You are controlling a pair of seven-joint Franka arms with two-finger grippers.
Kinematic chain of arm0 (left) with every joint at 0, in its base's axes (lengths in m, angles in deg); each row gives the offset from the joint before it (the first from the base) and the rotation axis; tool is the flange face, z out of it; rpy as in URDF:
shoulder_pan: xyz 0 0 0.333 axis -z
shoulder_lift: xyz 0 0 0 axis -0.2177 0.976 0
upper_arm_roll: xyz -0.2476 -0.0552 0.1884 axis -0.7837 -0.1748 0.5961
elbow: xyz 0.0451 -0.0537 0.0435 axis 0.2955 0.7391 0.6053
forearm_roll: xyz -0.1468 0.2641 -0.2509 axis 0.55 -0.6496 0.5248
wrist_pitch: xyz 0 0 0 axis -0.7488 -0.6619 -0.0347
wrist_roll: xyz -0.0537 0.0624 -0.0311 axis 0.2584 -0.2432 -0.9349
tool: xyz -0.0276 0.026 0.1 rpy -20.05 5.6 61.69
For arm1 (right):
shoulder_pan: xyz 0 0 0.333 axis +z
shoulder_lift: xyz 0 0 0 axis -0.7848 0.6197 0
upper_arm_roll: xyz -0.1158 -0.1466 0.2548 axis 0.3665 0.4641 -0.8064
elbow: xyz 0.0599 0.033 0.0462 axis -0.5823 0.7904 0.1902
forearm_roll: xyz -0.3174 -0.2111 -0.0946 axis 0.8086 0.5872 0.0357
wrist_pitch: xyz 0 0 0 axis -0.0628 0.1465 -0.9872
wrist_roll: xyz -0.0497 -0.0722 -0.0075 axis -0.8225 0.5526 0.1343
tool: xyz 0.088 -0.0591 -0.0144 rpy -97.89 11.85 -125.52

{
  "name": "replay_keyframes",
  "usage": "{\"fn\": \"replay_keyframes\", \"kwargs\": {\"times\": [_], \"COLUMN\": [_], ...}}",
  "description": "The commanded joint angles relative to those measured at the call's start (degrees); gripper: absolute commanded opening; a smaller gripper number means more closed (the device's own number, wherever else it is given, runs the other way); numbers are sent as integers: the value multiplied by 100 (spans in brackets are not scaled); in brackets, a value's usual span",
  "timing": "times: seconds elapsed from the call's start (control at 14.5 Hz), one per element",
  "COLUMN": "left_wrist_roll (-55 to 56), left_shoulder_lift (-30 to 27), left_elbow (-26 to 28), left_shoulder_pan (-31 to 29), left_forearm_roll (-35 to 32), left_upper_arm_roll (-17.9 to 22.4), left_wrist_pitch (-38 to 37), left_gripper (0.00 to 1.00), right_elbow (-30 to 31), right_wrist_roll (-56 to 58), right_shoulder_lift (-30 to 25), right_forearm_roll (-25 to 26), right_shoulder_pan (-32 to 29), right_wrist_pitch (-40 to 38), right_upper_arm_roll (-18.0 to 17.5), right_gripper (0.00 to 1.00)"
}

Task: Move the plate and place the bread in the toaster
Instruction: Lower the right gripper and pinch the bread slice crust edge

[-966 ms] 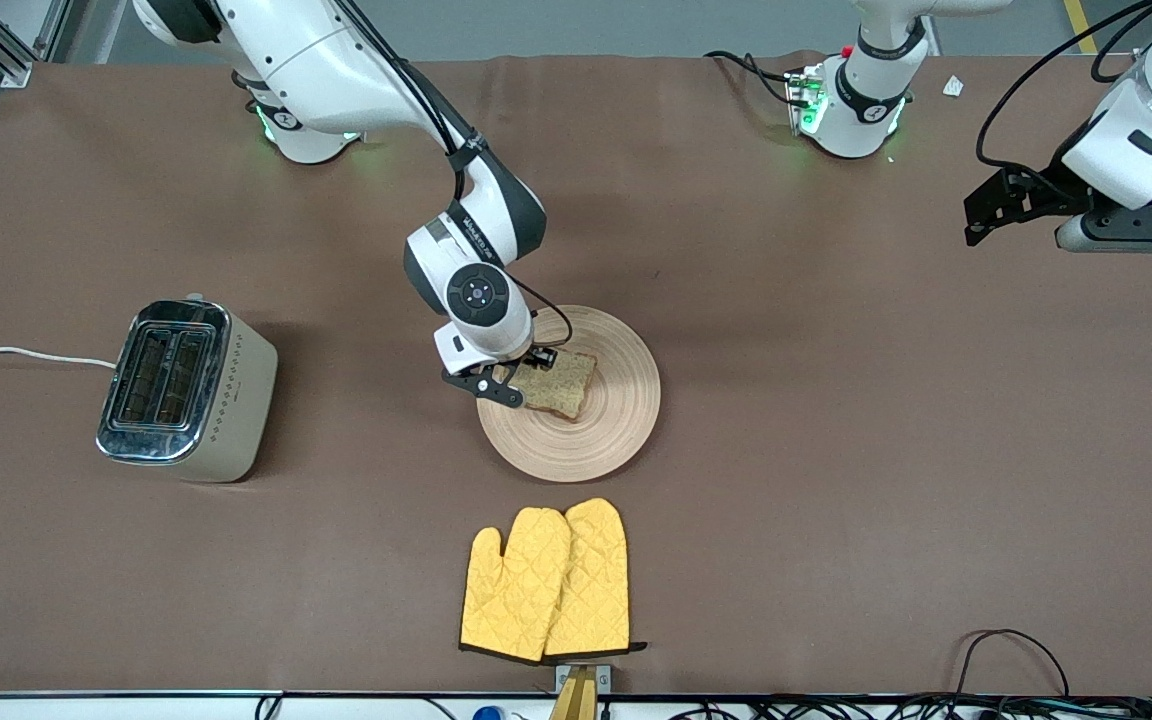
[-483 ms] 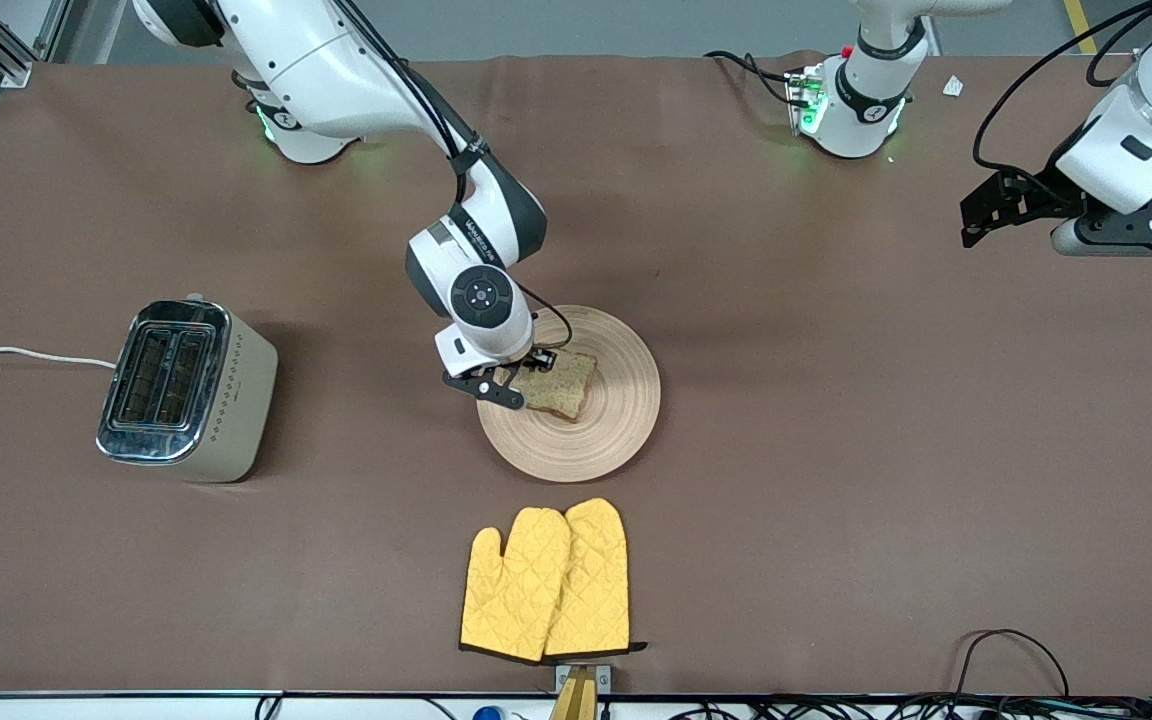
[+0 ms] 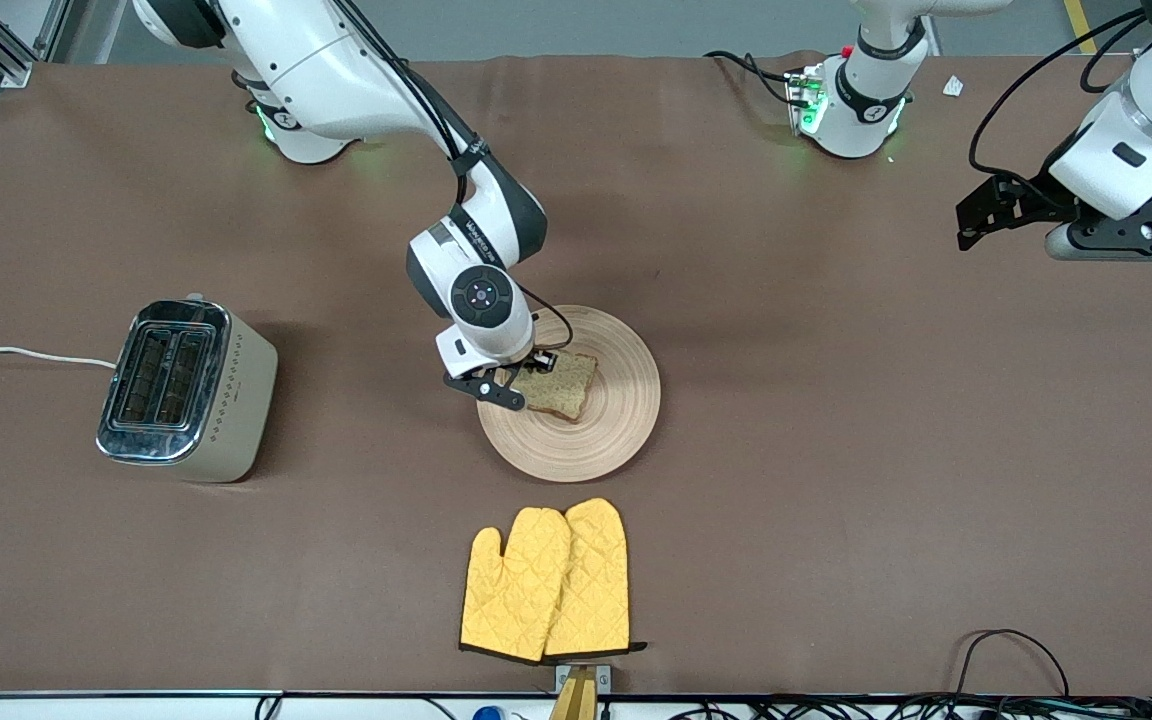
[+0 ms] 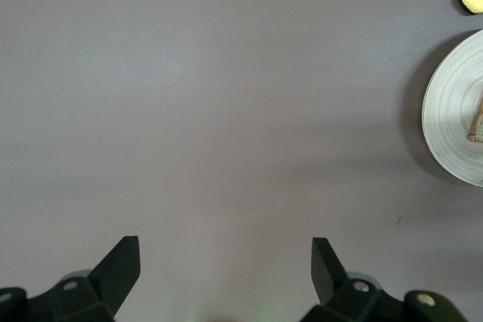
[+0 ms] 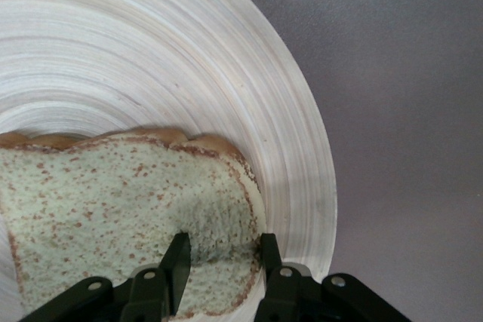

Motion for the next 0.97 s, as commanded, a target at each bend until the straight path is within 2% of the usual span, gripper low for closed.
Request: {"fn": "replay_keyframes", "kwargs": {"times": [0.0,0.55,0.9], "left_wrist_roll": [-48,-48,-48], "left_shoulder_lift": [-6,-6,12], "left_elbow": [43,78,78], "left_shoulder_pan": [30,30,39], "left_forearm_roll": [71,80,71], "left_upper_arm_roll": [19,19,19], "left_wrist_pitch": [93,93,93], "left_gripper": [100,100,100], "right_elbow": [-62,-62,-62], "right_wrist_roll": [-129,-120,-103], "right_shoulder_lift": [92,92,92], "right_forearm_roll": [81,90,99], "right_shoulder_pan": [66,49,40], "right_wrist_pitch": [101,101,215], "right_upper_arm_roll": [40,40,40], "right_gripper": [39,15,14]}}
